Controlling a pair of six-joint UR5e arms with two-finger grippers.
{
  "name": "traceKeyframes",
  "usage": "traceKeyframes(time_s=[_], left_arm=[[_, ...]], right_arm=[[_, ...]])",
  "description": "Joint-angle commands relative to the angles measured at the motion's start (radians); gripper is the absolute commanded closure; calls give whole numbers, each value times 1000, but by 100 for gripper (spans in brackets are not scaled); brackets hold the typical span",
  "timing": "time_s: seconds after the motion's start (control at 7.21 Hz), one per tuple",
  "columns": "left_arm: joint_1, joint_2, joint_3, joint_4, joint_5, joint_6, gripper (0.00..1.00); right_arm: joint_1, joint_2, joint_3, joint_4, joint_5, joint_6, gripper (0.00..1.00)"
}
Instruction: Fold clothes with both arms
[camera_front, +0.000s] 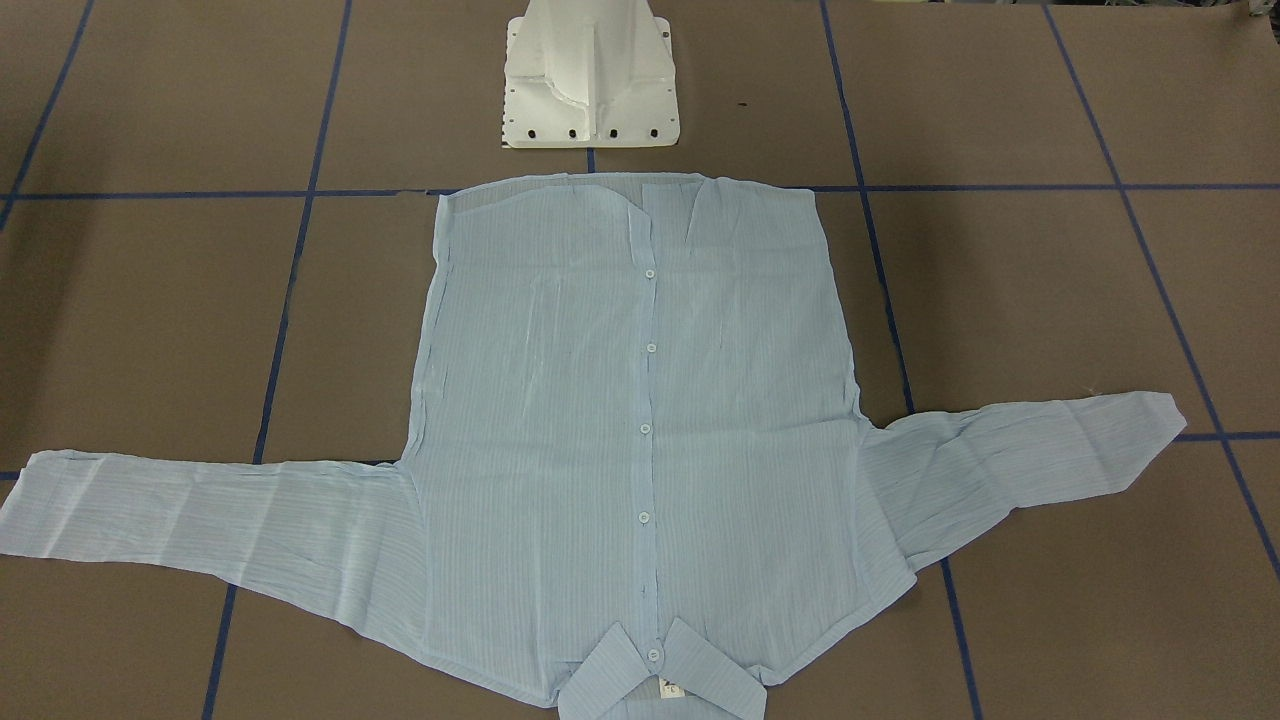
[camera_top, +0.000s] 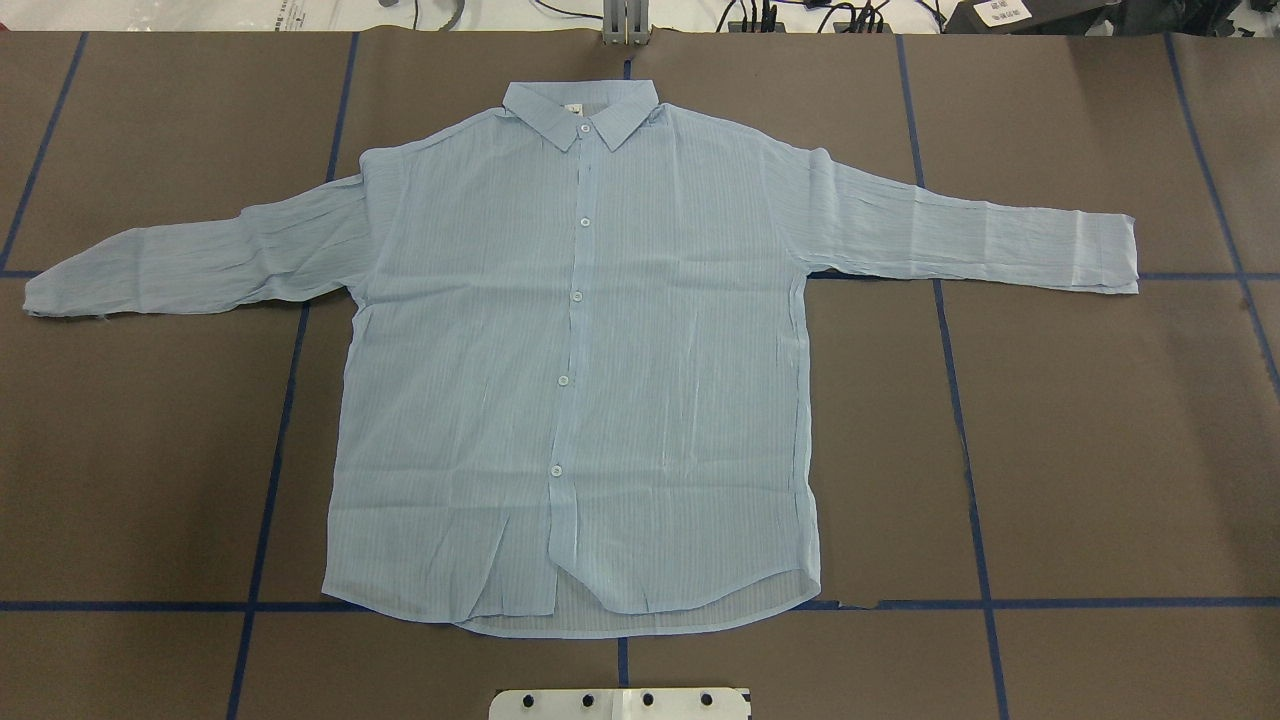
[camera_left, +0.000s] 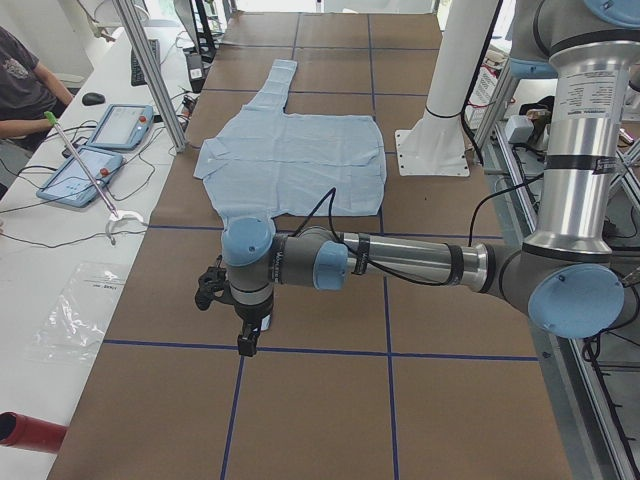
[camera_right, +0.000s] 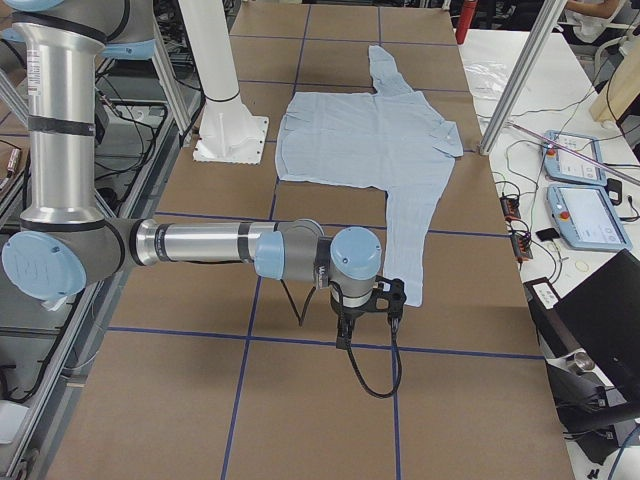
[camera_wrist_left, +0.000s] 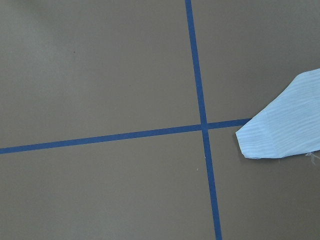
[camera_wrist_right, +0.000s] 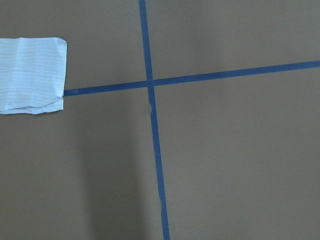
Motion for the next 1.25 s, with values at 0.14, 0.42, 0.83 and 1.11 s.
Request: traceKeyframes(time_s=[0.14, 0.42, 0.83, 1.11], left_arm=[[0, 0, -4, 0, -1, 2, 0], [6, -23, -7, -3, -6, 2, 0], [21, -71, -4, -76, -53, 6, 0], [104, -61, 4, -175, -73, -3, 0]], right_arm=[[3, -4, 2, 2, 0, 0, 0], [3, -1, 2, 2, 0, 3, 0], [2, 39, 8, 3, 3, 15, 0], [-35, 71, -53, 103, 0, 44, 0]])
